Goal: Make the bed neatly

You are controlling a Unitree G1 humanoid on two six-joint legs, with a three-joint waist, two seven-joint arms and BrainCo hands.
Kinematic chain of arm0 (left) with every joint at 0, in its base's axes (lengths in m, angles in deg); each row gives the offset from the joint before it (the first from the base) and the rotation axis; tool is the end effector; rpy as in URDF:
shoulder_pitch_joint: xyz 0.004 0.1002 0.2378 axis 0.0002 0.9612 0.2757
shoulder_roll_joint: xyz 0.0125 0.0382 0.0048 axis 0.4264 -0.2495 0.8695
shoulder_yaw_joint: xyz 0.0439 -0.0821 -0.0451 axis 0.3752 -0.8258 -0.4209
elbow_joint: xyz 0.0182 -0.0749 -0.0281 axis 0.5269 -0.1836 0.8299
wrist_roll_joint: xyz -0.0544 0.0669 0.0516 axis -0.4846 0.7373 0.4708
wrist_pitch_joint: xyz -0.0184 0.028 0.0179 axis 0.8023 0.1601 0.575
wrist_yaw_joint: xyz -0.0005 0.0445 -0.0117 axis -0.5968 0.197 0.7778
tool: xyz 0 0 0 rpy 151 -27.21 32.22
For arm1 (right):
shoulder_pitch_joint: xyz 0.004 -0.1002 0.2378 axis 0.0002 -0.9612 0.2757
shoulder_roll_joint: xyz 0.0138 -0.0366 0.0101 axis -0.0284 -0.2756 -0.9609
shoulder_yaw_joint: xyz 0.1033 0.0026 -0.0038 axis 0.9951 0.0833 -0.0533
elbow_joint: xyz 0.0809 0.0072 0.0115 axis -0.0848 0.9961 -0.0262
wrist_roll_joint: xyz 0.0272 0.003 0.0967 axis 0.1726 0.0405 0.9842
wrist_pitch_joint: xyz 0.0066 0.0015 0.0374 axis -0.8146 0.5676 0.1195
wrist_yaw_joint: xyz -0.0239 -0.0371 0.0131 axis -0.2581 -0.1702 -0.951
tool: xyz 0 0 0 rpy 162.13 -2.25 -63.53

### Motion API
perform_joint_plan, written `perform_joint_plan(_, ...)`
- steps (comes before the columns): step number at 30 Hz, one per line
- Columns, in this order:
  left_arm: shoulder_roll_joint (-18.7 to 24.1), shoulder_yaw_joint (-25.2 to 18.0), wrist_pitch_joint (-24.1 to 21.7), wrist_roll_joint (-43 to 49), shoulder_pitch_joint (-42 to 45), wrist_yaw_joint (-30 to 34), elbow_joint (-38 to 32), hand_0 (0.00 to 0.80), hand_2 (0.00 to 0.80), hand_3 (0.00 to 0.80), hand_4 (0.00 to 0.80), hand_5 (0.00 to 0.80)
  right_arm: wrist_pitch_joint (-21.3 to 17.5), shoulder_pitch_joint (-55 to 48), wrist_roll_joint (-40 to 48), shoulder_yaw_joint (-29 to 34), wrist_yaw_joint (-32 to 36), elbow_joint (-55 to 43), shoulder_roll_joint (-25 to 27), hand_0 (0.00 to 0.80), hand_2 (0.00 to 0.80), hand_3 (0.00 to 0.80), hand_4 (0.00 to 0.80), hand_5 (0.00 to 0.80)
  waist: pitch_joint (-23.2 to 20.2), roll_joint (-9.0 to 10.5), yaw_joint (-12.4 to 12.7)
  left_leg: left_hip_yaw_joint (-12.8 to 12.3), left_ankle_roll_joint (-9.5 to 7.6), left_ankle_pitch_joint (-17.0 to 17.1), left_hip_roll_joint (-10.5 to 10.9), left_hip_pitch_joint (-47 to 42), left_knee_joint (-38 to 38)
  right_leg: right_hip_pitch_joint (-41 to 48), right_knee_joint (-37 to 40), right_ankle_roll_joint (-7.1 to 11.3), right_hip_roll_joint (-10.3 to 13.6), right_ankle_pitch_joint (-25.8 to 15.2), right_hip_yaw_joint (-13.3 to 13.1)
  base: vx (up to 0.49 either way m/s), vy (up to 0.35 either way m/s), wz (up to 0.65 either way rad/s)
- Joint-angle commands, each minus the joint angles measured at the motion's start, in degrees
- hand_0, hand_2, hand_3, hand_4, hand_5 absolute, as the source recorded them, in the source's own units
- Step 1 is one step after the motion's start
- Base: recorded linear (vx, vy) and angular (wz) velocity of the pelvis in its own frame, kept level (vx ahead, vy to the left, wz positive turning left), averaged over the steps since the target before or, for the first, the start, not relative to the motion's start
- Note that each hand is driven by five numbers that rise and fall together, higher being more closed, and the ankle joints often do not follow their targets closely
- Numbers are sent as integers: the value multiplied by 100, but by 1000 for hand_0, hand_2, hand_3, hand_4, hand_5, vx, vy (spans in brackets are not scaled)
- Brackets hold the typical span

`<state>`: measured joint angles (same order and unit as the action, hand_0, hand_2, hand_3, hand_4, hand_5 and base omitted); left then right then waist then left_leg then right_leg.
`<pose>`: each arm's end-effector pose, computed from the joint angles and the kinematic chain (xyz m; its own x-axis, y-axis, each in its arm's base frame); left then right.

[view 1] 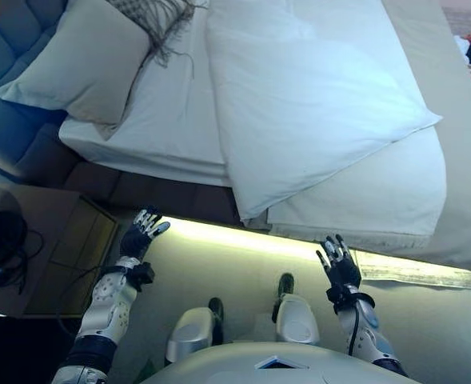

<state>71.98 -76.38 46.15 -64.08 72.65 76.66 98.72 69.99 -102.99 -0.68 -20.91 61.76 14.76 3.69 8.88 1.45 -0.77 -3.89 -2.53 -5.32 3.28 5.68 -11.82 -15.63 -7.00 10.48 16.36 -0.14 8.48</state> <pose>0.1559 0.2313 -0.0161 0.9516 -0.0295 -0.3060 -0.0341 0.9791 -0.2006 0.1141 -0.2077 -0.0508 0.8835 -0.1350 -0.4486 0.3604 0.8077 0.4667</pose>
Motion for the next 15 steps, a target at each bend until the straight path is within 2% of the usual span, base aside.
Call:
perform_joint_plan(1, 86, -92, -289, -34, -75, 200, -406, 0, 0, 0, 0, 0, -244, 70, 76, 114, 238, -39, 50, 0, 0, 0, 0, 0, -75, 147, -112, 160, -136, -1122, 71, -1149, -60, 105, 899, 36, -182, -1545, -5, 460, -345, 36)
perform_joint_plan(4, 68, -187, -202, -46, 154, 276, -446, 0, 0, 0, 0, 0, -102, -64, 50, 91, 160, -58, 78, 0, 0, 0, 0, 0, -210, 180, -98, 223, 56, -1023, -247, -1356, -189, 206, 499, 8, -272, -1370, -62, 487, -358, 48)
perform_joint_plan(6, 90, -264, -160, -153, 305, 404, -439, 0, 0, 0, 0, 0, 67, -112, 59, 70, 109, -166, 159, 0, 0, 0, 0, 0, -301, 103, -125, 336, 276, -427, -630, -1457, -261, 287, 229, -108, -524, -1049, -178, 474, -395, 27)
perform_joint_plan(7, 124, -277, -156, -189, 387, 467, -508, 0, 0, 0, 0, 0, 108, -160, 120, 63, 139, -224, 255, 0, 0, 0, 0, 0, -342, 97, -123, 411, 349, -89, -768, -1373, -433, 396, 205, -223, -688, -858, -228, 377, -371, 8)
perform_joint_plan(10, 88, -154, -299, -177, 463, 445, -548, 0, 0, 0, 0, 0, 108, -192, 133, 81, 176, -135, 356, 0, 0, 0, 0, 0, -406, 104, -124, 502, 416, 320, -892, -1234, -766, 602, 210, -478, -954, -605, -195, 306, -319, 9)
perform_joint_plan(12, 50, -61, -385, -165, 486, 359, -583, 0, 0, 0, 0, 0, 66, -185, 178, 89, 234, -63, 450, 0, 0, 0, 0, 0, -438, 114, -107, 576, 395, 523, -802, -1112, -1215, 736, 169, -660, -1089, -408, -143, 257, -286, -10)
perform_joint_plan(13, 9, -12, -465, -170, 471, 301, -501, 0, 0, 0, 0, 0, 30, -128, 129, 69, 262, 24, 478, 0, 0, 0, 0, 0, -443, 108, -106, 509, 410, 725, -764, -979, -1572, 796, 135, -771, -1183, -281, -127, 197, -261, -12)
perform_joint_plan(15, -14, 23, -502, -173, 416, 290, -427, 0, 0, 0, 0, 0, -15, -71, 116, 51, 268, 87, 500, 0, 0, 0, 0, 0, -409, 140, -91, 367, 405, 921, -849, -608, -1974, 912, 98, -907, -1272, -160, -112, 148, -240, -9)
